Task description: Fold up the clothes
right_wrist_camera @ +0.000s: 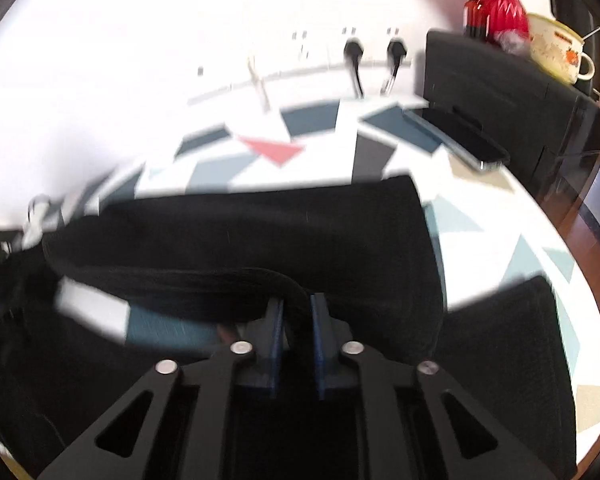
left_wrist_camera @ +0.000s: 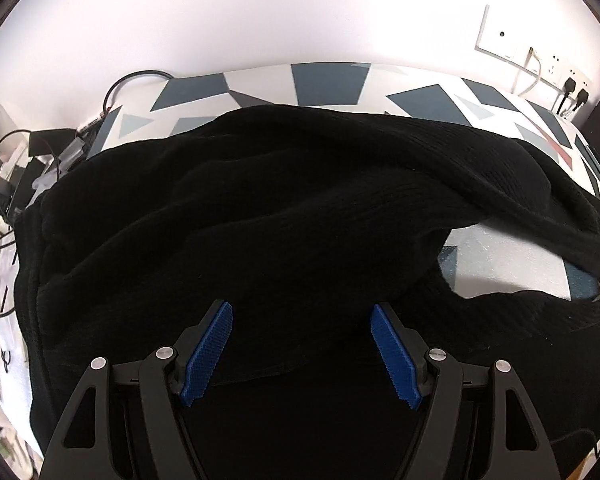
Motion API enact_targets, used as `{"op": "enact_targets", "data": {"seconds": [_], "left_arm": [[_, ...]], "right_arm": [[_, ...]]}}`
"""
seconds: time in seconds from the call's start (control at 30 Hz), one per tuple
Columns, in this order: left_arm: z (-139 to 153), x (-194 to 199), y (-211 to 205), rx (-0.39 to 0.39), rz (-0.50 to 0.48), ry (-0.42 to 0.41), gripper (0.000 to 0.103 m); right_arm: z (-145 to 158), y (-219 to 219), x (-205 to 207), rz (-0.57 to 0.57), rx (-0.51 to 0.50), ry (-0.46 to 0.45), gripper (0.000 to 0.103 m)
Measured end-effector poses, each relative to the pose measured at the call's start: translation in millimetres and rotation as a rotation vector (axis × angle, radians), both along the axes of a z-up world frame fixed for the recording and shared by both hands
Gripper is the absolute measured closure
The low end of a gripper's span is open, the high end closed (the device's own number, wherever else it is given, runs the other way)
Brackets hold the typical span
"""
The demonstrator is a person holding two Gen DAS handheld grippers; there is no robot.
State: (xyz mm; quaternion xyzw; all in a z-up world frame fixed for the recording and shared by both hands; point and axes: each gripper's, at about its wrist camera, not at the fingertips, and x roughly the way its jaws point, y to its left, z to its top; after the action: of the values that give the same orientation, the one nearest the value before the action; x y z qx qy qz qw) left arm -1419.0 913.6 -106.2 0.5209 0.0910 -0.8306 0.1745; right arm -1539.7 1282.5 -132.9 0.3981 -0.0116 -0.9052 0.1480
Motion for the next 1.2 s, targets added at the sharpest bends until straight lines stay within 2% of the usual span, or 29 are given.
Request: {"op": "enact_targets", "data": {"seconds": [0.07, 0.2, 0.27, 0.33, 0.4, 0.43, 0.47, 0.5, 0.6, 0.73, 0.83, 0.93, 1.0, 1.13, 1.17, 1.2], "left_arm": [[4.6, -4.1, 6.0, 0.0, -0.043, 0.026, 0.031], [11.8, -17.0, 19.6, -0.072, -0.121, 0.071, 0.031], [3.4, -27.6, 26.7, -0.073, -0.155, 0.047, 0.031], [-9.3, -38.3, 34.2, -0.113, -0.191, 0.012, 0.031], [-13.2, -41.0, 39.3, -0.134, -0.22, 0.014, 0.033], [-11.3, -37.0, 37.9, -0.12, -0.223, 0.022, 0.042], [-7.4, -29.9, 33.9, -0.09, -0.219, 0.033, 0.072], [-3.5, -22.8, 29.9, -0.061, -0.214, 0.043, 0.079], [8.1, -1.4, 17.9, 0.027, -0.2, 0.074, 0.084], [20.3, 28.9, 17.5, 0.101, -0.235, 0.077, 0.084], [15.6, 35.3, 19.1, 0.128, -0.25, 0.051, 0.079], [16.3, 25.6, 4.2, 0.176, -0.215, 0.055, 0.072], [27.8, 26.1, -7.2, 0.236, -0.162, 0.1, 0.058], [45.6, 19.5, -42.4, 0.186, -0.036, 0.173, 0.05], [48.1, 16.0, -52.4, 0.173, 0.0, 0.184, 0.048], [49.4, 11.7, -60.4, 0.166, 0.03, 0.188, 0.047]], "right_arm": [[17.8, -1.0, -1.6, -0.015, -0.022, 0.056, 0.094], [53.5, -2.9, -4.9, -0.044, -0.067, 0.169, 0.094], [70.9, -4.9, -7.8, -0.056, -0.081, 0.225, 0.094], [86.1, -8.6, -10.0, -0.057, -0.085, 0.27, 0.094], [101.1, -12.2, -12.0, -0.058, -0.09, 0.313, 0.095], [108.4, -13.5, -11.2, -0.057, -0.087, 0.33, 0.095], [115.6, -14.4, -7.5, -0.056, -0.083, 0.348, 0.095], [122.7, -15.2, -3.2, -0.054, -0.078, 0.365, 0.095], [139.4, -12.2, 9.5, -0.053, -0.064, 0.399, 0.095], [149.8, 2.4, 35.8, -0.094, -0.032, 0.416, 0.095], [137.8, 12.0, 19.8, -0.118, -0.012, 0.372, 0.095], [115.8, 12.1, -22.0, -0.126, -0.012, 0.298, 0.095], [98.3, 10.8, -58.9, -0.13, -0.006, 0.257, 0.095], [59.1, 15.8, -144.6, -0.162, 0.003, 0.167, 0.094], [47.4, 18.4, -167.3, -0.181, 0.016, 0.132, 0.092], [39.6, 19.9, -182.2, -0.207, 0.021, 0.115, 0.084]]}}
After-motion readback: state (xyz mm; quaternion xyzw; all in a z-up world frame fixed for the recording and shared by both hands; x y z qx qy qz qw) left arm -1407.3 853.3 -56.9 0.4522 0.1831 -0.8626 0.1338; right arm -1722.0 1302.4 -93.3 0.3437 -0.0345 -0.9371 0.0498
